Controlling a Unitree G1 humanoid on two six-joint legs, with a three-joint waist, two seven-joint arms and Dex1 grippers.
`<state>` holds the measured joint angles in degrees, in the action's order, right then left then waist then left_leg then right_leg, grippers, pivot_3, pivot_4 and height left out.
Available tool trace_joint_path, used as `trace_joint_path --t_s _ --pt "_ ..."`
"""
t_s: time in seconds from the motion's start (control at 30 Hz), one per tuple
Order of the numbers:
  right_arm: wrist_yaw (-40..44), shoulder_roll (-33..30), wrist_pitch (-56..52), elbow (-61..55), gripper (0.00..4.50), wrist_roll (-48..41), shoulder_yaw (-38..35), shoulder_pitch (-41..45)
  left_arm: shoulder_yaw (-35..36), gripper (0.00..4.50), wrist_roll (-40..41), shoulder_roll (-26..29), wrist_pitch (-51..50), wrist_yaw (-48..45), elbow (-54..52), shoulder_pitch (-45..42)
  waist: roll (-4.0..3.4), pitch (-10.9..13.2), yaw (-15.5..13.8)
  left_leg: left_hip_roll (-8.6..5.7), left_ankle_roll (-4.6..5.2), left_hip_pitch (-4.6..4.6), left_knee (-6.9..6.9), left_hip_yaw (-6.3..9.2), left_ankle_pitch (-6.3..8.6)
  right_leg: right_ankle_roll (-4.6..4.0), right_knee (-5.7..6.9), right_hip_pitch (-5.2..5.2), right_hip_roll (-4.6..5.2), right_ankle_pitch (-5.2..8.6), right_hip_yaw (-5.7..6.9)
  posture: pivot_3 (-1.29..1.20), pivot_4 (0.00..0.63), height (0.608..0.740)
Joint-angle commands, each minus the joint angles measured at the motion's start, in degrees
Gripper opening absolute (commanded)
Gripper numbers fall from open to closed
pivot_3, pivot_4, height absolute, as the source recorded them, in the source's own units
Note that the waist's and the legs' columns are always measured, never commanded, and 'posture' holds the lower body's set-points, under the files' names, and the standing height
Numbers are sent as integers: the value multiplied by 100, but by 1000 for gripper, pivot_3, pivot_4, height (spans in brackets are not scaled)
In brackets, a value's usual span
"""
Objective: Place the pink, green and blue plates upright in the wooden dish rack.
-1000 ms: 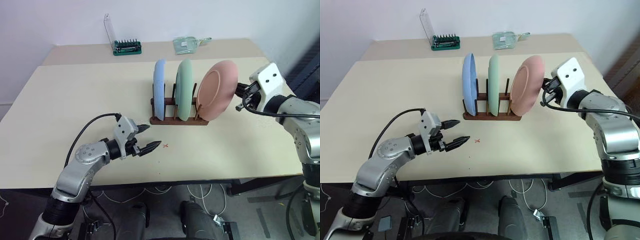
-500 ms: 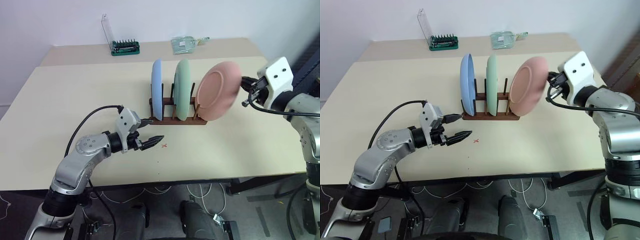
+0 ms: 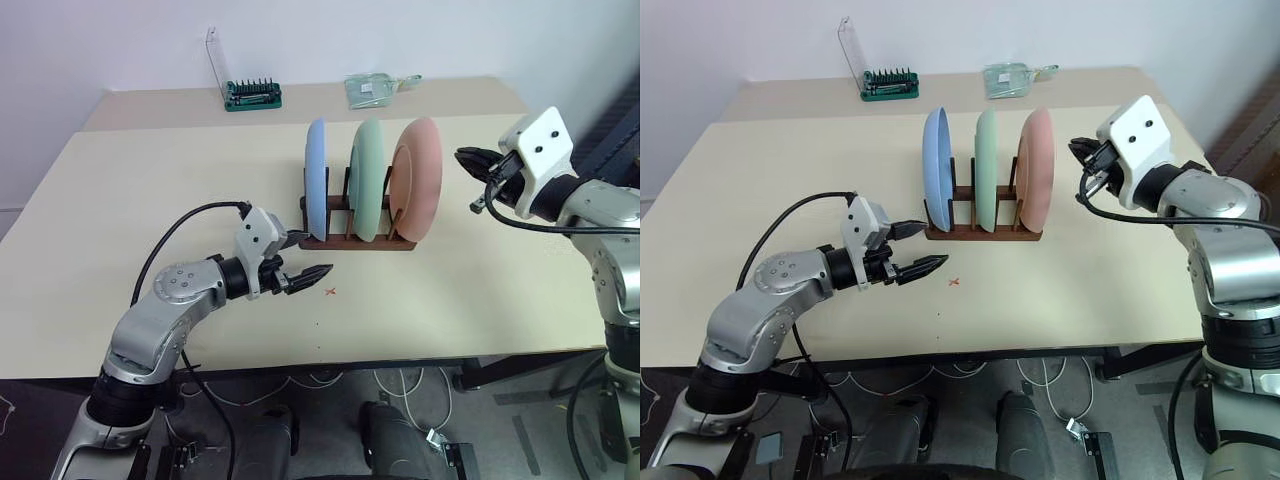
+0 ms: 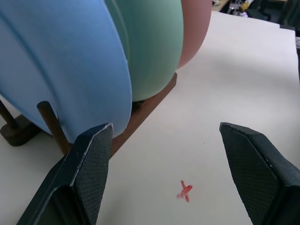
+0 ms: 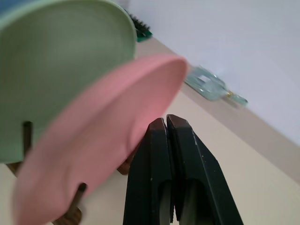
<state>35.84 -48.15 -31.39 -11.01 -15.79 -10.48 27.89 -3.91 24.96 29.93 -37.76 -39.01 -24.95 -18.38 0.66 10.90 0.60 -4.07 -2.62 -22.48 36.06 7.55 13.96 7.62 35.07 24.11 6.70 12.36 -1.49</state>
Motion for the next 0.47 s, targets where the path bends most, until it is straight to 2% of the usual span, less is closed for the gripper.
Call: trace_joint_path --t_s 0.03,0.27,0.47 --pt "11 -139 305 392 24 91 -515 -362 515 3748 -56 244 122 93 80 229 -1 1 5 0 1 0 0 0 0 0 0 0 0 0 0 0 150 740" --pt "313 251 901 885 24 -200 -873 -1169 1329 3748 -314 696 800 86 757 1026 -5 0 42 5 1 9 -4 -5 1 -1 5 0 -3 0 -1 0 150 740" --pt "252 579 1129 1253 24 -193 -748 -1084 1526 3748 -409 672 1011 232 776 1376 -6 0 15 2 1 7 2 -4 1 -1 4 -3 1 0 -1 0 150 740"
